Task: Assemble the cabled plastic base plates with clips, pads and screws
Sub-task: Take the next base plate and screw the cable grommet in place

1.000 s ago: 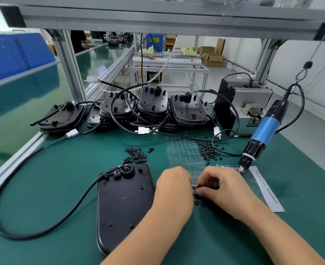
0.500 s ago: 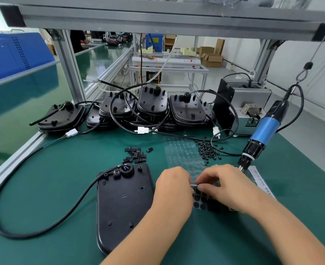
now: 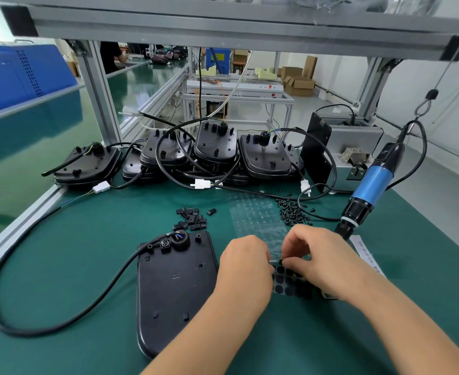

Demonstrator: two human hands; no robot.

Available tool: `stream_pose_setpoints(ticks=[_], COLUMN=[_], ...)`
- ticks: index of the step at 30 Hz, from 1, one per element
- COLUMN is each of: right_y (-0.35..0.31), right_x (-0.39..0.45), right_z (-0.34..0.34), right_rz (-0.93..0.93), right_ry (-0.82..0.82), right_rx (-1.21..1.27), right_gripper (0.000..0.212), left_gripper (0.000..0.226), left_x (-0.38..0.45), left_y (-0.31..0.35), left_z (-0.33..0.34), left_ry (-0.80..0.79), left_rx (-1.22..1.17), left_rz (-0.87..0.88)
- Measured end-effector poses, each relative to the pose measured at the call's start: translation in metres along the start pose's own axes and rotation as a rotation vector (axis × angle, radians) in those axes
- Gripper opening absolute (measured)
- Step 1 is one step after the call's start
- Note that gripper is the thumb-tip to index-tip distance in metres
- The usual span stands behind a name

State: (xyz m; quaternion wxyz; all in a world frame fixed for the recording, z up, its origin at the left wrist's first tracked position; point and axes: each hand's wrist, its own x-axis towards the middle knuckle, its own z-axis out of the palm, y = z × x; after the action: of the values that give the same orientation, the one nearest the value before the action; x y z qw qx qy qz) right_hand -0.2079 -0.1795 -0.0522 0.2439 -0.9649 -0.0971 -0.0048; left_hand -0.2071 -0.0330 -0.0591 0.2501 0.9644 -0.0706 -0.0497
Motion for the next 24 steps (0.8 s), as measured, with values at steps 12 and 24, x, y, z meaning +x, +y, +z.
stream_pose_setpoints(ticks=[12, 24], right_y=[-0.011, -0.011], right_x=[0.000, -0.005], right_z=[0.000, 0.003], right_rz=[-0.017, -0.021], right_ry=[-0.002, 0.098], right_rx=[-0.265, -0.210], right_gripper=[0.010, 0.007], left_gripper=[0.016, 0.019], left_x=[0.000, 0.000], left_y=[0.000, -0.001], left_z=[-0.003, -0.003], left_ry=[-0.016, 0.013], left_rx=[-0.002, -0.017], left_rz=[-0.011, -0.003])
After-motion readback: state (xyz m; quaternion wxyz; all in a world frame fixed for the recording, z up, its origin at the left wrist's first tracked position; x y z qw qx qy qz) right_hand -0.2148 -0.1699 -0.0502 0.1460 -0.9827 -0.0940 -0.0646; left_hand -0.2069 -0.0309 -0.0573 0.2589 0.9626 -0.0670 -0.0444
